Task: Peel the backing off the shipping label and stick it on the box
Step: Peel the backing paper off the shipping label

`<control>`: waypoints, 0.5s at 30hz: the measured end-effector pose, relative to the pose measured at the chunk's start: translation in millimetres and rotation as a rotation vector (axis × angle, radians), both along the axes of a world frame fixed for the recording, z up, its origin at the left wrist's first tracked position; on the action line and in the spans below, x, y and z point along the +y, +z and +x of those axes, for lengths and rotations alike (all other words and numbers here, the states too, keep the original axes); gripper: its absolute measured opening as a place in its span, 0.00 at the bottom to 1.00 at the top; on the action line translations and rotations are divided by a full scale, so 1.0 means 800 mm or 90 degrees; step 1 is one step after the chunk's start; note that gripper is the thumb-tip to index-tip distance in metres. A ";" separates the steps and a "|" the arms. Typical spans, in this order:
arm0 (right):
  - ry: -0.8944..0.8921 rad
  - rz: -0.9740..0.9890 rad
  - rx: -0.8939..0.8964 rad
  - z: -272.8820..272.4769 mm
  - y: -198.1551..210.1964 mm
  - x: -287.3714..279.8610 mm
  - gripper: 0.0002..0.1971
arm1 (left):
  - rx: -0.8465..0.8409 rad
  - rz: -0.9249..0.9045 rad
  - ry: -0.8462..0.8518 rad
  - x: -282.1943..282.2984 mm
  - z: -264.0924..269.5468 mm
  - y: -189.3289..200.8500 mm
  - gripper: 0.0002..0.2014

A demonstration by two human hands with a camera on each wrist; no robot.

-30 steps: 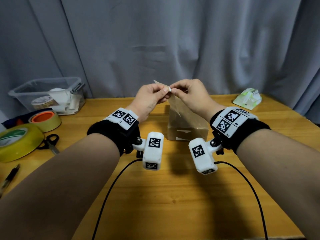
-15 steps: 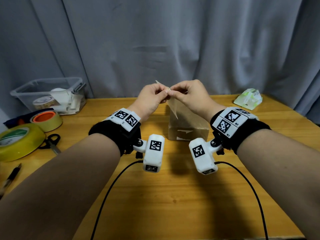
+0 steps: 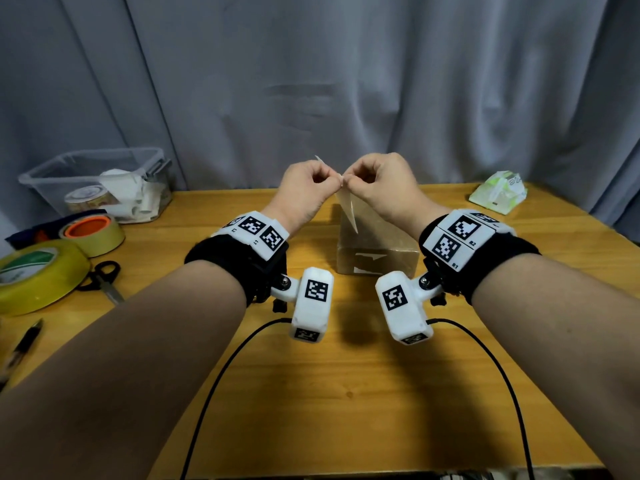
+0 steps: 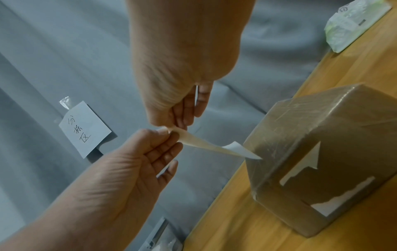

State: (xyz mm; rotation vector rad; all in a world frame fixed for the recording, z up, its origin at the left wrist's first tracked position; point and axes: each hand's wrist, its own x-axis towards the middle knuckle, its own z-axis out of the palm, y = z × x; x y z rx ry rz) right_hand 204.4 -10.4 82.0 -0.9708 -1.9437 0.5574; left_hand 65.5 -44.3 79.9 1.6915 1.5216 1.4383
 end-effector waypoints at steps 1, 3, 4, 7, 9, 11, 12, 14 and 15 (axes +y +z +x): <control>-0.003 -0.002 0.008 0.000 -0.001 -0.001 0.04 | 0.000 -0.001 0.003 0.000 0.001 -0.002 0.03; -0.016 -0.005 0.022 0.000 -0.003 -0.003 0.04 | 0.006 -0.009 0.014 -0.001 0.002 -0.007 0.03; -0.022 -0.007 0.025 0.000 -0.004 -0.003 0.04 | 0.012 -0.015 0.018 -0.001 0.001 -0.010 0.03; -0.032 -0.007 0.024 0.003 -0.005 -0.006 0.05 | 0.034 -0.034 0.025 0.000 -0.002 -0.016 0.03; -0.035 -0.003 0.027 0.005 -0.005 -0.007 0.05 | 0.047 -0.041 0.030 0.001 -0.005 -0.017 0.03; -0.034 -0.004 0.029 0.006 -0.006 -0.007 0.05 | 0.063 -0.047 0.035 0.001 -0.006 -0.017 0.03; -0.030 -0.007 0.028 0.007 -0.006 -0.007 0.05 | 0.061 -0.052 0.035 0.001 -0.006 -0.017 0.03; -0.015 -0.012 0.022 0.006 -0.006 -0.007 0.05 | 0.026 -0.066 0.020 0.000 -0.005 -0.016 0.05; -0.006 -0.013 0.016 0.005 -0.005 -0.007 0.06 | -0.003 -0.074 0.010 0.000 -0.003 -0.015 0.07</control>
